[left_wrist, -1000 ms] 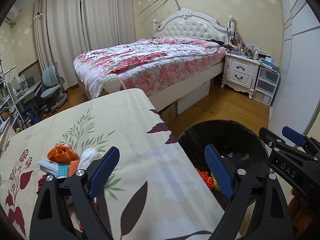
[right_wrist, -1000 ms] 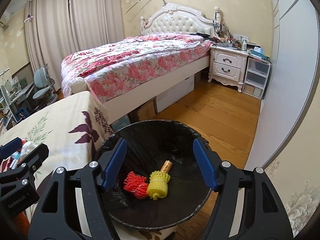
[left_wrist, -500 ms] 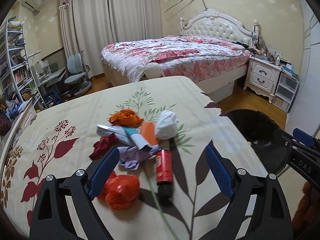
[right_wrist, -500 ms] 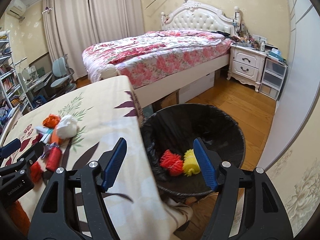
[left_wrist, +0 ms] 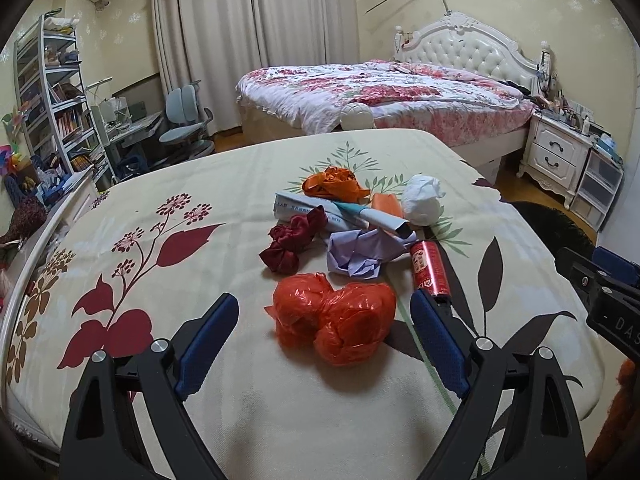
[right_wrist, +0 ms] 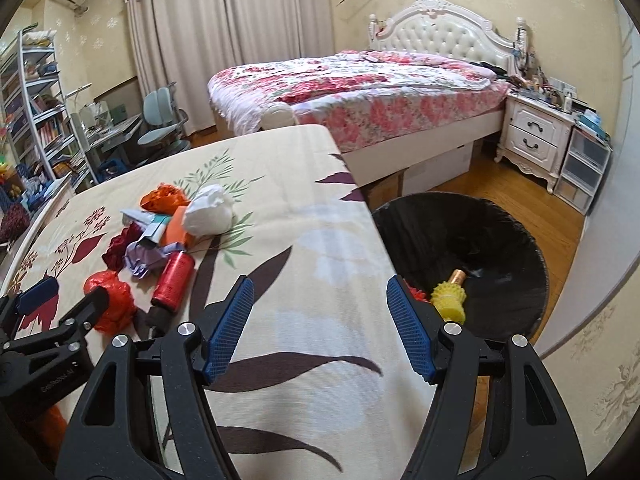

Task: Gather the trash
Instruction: 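Move both open tools back toward the remaining trash on the bed cover, then grasp the red plastic bag with the left tool while the right tool grasps the red can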

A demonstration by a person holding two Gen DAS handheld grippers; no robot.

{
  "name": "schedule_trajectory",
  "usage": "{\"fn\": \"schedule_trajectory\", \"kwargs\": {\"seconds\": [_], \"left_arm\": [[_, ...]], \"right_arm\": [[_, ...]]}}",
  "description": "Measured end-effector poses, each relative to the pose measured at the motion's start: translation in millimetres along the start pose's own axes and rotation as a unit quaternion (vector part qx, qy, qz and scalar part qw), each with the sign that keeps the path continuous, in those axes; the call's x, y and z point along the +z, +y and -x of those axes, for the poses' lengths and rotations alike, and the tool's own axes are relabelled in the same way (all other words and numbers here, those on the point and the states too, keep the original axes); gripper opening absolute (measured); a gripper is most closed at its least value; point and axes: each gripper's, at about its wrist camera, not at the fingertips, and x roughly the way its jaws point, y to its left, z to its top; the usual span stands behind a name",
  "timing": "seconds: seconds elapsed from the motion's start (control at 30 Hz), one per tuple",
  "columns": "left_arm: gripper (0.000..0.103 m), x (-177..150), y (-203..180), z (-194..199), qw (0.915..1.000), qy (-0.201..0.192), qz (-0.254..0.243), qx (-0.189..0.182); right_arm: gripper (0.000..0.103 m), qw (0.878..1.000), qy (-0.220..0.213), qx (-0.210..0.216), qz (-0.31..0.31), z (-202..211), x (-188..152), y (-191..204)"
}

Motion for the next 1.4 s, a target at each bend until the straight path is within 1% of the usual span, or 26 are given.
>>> {"fn": "schedule_trajectory", "kwargs": {"seconds": [0.17, 0.27, 0.33, 0.4, 0.43, 0.6, 0.77, 0.97, 1.1, 1.27, 1.4], "left_arm": [[0.087, -3, 9, -13, 0.9998, 0.018, 0.006, -0.01], [0.087, -3, 13, -15, 0.9996, 0.02, 0.01, -0.017], [0.083, -4, 14, -16, 0.9993, 0.024, 0.012, -0.027], [0.071, -4, 14, -18, 0.9987, 0.033, 0.012, -0.037], [0.07, -5, 13, -19, 0.9985, 0.037, 0.011, -0.04], [0.064, -7, 13, -16, 0.9983, 0.034, 0.006, -0.047], [0.062, -6, 18, -11, 0.9981, 0.027, 0.008, -0.054], [0.062, -3, 32, -1, 0.9989, 0.012, 0.016, -0.043], [0.062, -1, 45, 2, 0.9994, 0.004, 0.022, -0.025], [0.062, -2, 63, -1, 0.9992, 0.007, 0.037, -0.01], [0.062, -4, 75, -4, 0.9988, 0.011, 0.047, 0.0]], "right_arm": [[0.068, 1.0, 0.004, 0.007, 0.014, -1, -1, 14], [0.068, 1.0, 0.005, 0.01, 0.019, -2, 0, 19], [0.068, 1.0, 0.005, 0.012, 0.021, -1, 0, 22], [0.068, 1.0, 0.005, 0.014, 0.024, -2, 1, 25], [0.068, 1.0, 0.005, 0.015, 0.026, -2, 1, 27], [0.068, 0.999, 0.005, 0.018, 0.033, -3, 2, 34], [0.068, 0.999, 0.005, 0.024, 0.042, -2, 3, 43], [0.068, 0.997, 0.01, 0.038, 0.059, -7, 4, 62], [0.068, 0.996, 0.021, 0.048, 0.073, -15, 2, 76], [0.068, 0.994, 0.038, 0.056, 0.087, -29, 1, 93], [0.063, 0.993, 0.049, 0.058, 0.092, -36, 1, 102]]}}
